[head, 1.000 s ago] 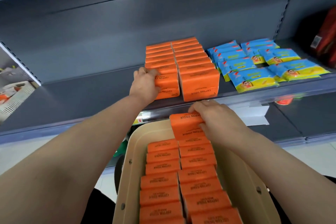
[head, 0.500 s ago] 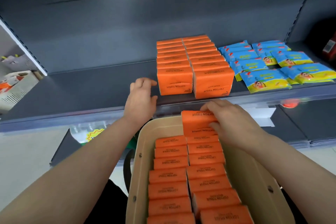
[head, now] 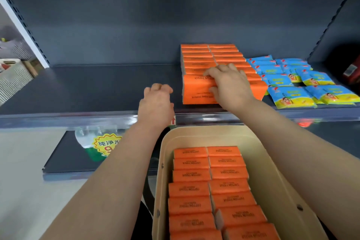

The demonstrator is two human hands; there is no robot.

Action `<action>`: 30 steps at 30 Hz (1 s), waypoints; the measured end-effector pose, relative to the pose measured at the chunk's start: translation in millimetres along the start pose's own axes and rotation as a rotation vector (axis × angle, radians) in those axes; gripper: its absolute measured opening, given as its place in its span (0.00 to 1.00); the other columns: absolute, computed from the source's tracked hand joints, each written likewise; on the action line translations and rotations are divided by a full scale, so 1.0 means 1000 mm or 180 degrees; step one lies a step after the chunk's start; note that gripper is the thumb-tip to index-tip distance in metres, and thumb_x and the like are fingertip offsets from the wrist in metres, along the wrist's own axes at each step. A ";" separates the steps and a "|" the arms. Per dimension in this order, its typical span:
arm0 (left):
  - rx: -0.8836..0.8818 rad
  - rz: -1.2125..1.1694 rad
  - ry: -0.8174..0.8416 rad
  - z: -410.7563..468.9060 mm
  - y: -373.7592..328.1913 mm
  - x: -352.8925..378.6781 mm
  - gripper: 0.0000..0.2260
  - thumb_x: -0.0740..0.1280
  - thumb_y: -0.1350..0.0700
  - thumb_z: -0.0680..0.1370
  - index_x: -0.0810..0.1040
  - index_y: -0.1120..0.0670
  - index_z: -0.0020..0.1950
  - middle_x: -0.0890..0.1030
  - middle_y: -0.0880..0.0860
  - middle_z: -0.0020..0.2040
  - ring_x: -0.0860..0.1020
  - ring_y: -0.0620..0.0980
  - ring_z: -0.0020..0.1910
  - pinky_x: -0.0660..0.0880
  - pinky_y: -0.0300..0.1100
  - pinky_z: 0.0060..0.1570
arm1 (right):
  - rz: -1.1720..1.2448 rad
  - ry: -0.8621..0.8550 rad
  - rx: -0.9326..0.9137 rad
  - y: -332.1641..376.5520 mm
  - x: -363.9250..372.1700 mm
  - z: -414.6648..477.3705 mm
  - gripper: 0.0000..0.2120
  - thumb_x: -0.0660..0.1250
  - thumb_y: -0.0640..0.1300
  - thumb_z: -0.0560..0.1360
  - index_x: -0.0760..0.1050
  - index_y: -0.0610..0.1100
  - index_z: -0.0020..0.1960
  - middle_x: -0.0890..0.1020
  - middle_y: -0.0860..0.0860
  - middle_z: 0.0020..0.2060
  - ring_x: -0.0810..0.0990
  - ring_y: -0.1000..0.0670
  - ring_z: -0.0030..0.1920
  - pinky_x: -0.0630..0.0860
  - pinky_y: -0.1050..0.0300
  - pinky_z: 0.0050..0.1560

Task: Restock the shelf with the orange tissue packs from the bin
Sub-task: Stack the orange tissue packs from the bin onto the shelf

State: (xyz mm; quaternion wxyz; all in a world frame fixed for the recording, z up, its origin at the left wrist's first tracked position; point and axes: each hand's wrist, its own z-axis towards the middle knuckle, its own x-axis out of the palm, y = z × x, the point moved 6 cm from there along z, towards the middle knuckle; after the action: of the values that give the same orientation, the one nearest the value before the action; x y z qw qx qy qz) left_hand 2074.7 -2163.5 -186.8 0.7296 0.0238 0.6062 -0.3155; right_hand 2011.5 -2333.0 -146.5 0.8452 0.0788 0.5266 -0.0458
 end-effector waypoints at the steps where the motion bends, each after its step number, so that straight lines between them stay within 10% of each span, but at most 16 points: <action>1: 0.0001 -0.0009 0.0001 0.000 0.002 -0.001 0.19 0.66 0.58 0.77 0.70 0.53 0.68 0.70 0.54 0.66 0.66 0.55 0.64 0.74 0.52 0.55 | -0.0045 0.0025 0.0015 0.001 0.004 0.004 0.22 0.69 0.41 0.73 0.72 0.51 0.65 0.74 0.49 0.60 0.69 0.43 0.62 0.65 0.49 0.57; 14: 0.0007 -0.0044 0.0015 0.002 0.012 -0.001 0.19 0.65 0.59 0.78 0.70 0.53 0.68 0.69 0.54 0.67 0.66 0.54 0.65 0.75 0.50 0.52 | -0.0678 0.0202 -0.0046 0.007 0.032 0.002 0.25 0.67 0.40 0.74 0.67 0.50 0.69 0.73 0.46 0.62 0.68 0.42 0.63 0.66 0.44 0.59; 20: 0.0225 0.0011 0.0127 -0.006 0.015 0.006 0.18 0.65 0.58 0.77 0.71 0.53 0.68 0.72 0.54 0.66 0.69 0.53 0.64 0.74 0.49 0.53 | -0.0536 -0.0189 -0.0160 -0.016 0.023 -0.059 0.22 0.75 0.36 0.64 0.77 0.45 0.56 0.78 0.45 0.49 0.76 0.40 0.49 0.71 0.49 0.43; 27: -0.0248 0.0304 0.1273 -0.046 0.043 0.045 0.18 0.65 0.49 0.77 0.70 0.56 0.62 0.79 0.56 0.57 0.77 0.56 0.54 0.73 0.46 0.48 | -0.0858 0.1494 0.0887 -0.074 0.048 -0.163 0.23 0.59 0.50 0.78 0.60 0.48 0.72 0.59 0.44 0.73 0.61 0.42 0.70 0.63 0.47 0.64; 30: -0.0274 0.0350 0.1756 -0.072 0.044 0.063 0.17 0.66 0.49 0.76 0.69 0.56 0.60 0.79 0.54 0.54 0.78 0.54 0.52 0.75 0.47 0.50 | -0.0747 0.1812 0.1323 -0.088 0.047 -0.189 0.21 0.58 0.49 0.79 0.58 0.46 0.70 0.60 0.40 0.70 0.72 0.40 0.62 0.70 0.47 0.52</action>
State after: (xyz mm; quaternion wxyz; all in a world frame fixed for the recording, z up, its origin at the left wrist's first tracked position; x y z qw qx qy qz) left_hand 2037.4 -2125.7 -278.1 0.5535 0.1106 0.7925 -0.2310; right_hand 1851.5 -2385.3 -278.0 0.6199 0.1973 0.7255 -0.2246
